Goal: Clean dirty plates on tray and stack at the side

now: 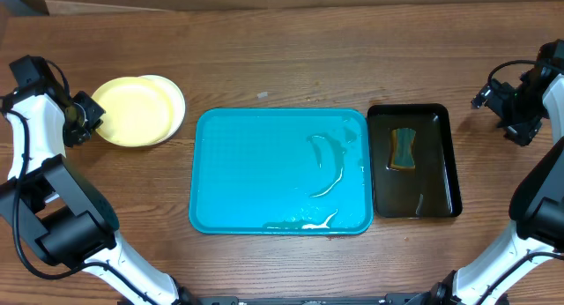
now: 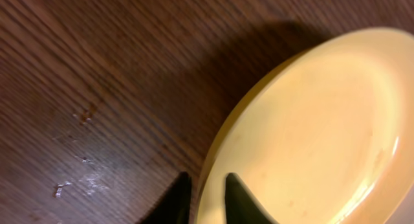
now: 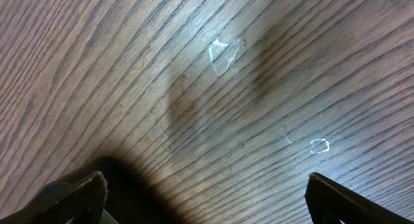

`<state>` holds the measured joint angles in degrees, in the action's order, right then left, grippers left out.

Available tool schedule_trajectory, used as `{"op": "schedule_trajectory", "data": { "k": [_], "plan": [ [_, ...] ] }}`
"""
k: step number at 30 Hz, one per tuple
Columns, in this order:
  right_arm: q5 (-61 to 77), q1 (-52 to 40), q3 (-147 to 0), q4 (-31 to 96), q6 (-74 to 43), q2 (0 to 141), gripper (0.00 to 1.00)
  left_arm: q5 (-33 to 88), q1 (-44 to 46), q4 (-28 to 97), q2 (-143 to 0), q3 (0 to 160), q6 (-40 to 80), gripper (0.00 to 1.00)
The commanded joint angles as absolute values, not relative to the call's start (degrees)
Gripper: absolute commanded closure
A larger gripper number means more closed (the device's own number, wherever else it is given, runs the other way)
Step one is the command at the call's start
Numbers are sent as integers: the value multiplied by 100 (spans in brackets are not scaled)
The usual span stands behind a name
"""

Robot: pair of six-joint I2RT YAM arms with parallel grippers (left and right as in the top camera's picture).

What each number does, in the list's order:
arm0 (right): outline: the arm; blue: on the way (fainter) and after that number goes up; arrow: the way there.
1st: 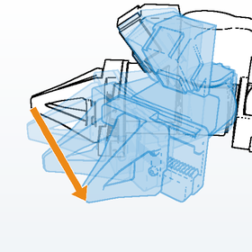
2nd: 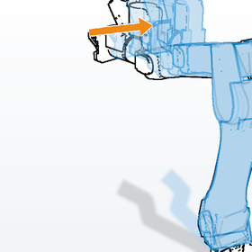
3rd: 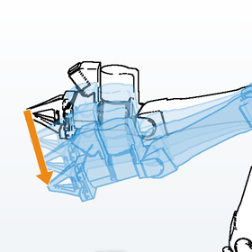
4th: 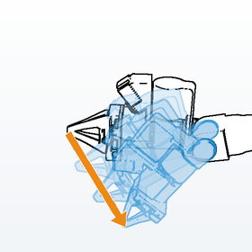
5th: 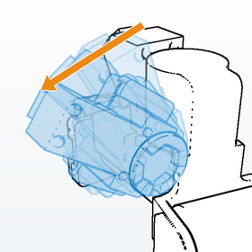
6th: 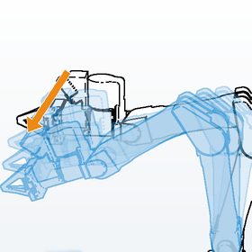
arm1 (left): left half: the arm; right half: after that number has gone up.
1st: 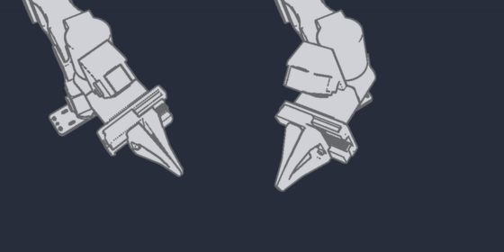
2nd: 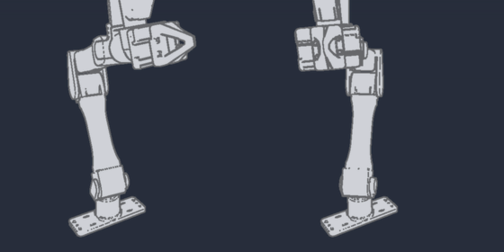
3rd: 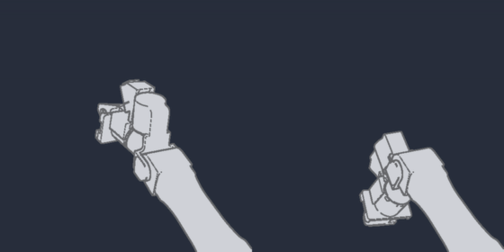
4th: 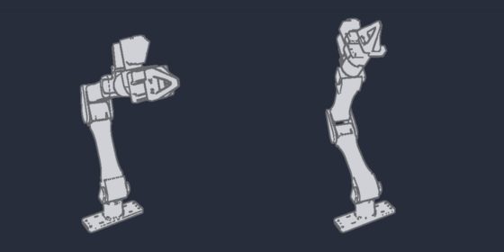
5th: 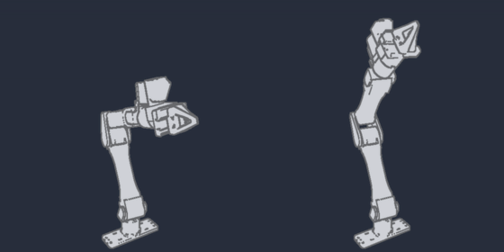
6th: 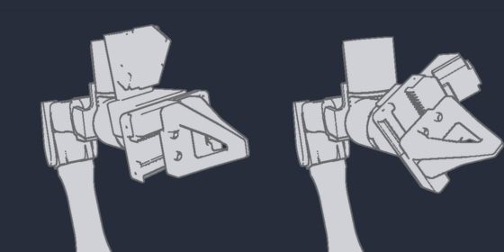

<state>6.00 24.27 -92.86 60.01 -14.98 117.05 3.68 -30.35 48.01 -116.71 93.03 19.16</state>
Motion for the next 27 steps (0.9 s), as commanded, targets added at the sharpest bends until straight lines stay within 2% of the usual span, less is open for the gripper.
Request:
{"op": "schedule_trajectory", "data": {
  "k": [1, 2, 5, 7, 9, 10, 11, 17, 27],
  "plan": [
    [607, 2412, -9378, 5977, -1520, 11507, 0, 1066, -2961, 4687, -11725, 9345, 1693, 57],
    [607, 2412, -9378, 5977, -1520, 11507, 0, 1459, -2958, 4678, -11725, 9358, 1424, 39],
    [607, 2412, -9378, 5977, -1520, 11507, 0, 2714, -2958, 4657, -11725, 9378, 604, 18],
    [607, 2412, -9378, 5977, -1520, 11507, 0, 3315, -2956, 4683, -11725, 9400, 381, 12],
    [607, 2412, -9378, 5977, -1520, 11507, 0, 3769, -2956, 4674, -11725, 9400, 320, 12],
    [607, 2412, -9378, 5977, -1520, 11507, 0, 3876, -2956, 4672, -11725, 9400, 351, 8],
    [607, 2412, -9378, 5977, -1520, 11507, 0, 3903, -2956, 4676, -11725, 9400, 447, 0],
    [607, 2412, -9378, 5977, -1520, 11507, 0, 3645, -2956, 4657, -11725, 9397, 642, 0],
    [607, 2412, -9378, 5977, -1520, 11507, 0, 1671, -2961, 4657, -11725, 9397, 644, 0]
  ]
}}
